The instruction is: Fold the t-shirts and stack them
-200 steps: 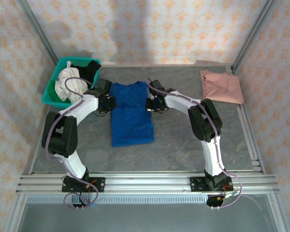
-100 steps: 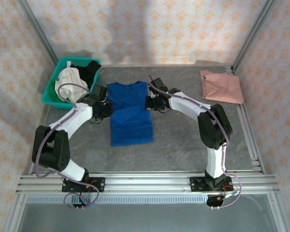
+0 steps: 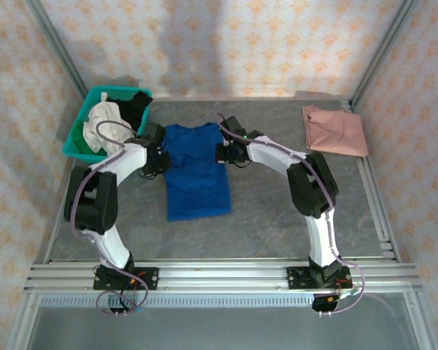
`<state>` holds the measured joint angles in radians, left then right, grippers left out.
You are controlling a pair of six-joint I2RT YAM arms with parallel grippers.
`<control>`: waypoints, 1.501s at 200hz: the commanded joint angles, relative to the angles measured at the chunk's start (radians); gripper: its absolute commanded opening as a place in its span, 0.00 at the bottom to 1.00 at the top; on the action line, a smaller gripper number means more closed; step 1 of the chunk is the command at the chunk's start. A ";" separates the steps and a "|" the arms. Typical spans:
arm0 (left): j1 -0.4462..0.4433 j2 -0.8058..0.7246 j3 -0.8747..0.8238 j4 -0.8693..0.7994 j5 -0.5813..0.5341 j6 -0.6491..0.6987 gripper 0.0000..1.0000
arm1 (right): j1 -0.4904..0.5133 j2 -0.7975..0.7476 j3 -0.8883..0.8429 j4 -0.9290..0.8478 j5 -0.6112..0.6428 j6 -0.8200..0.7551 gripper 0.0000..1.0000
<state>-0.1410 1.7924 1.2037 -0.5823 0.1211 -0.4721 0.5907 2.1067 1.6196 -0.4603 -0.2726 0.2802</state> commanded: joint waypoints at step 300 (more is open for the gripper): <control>-0.281 -0.572 -0.729 0.312 0.129 -0.298 0.64 | 0.243 -0.436 -0.767 0.272 -0.032 0.189 0.46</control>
<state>-0.4187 1.1580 0.4828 -0.3832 0.2077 -0.7475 0.8276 1.6318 0.8379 -0.2153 -0.3031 0.4480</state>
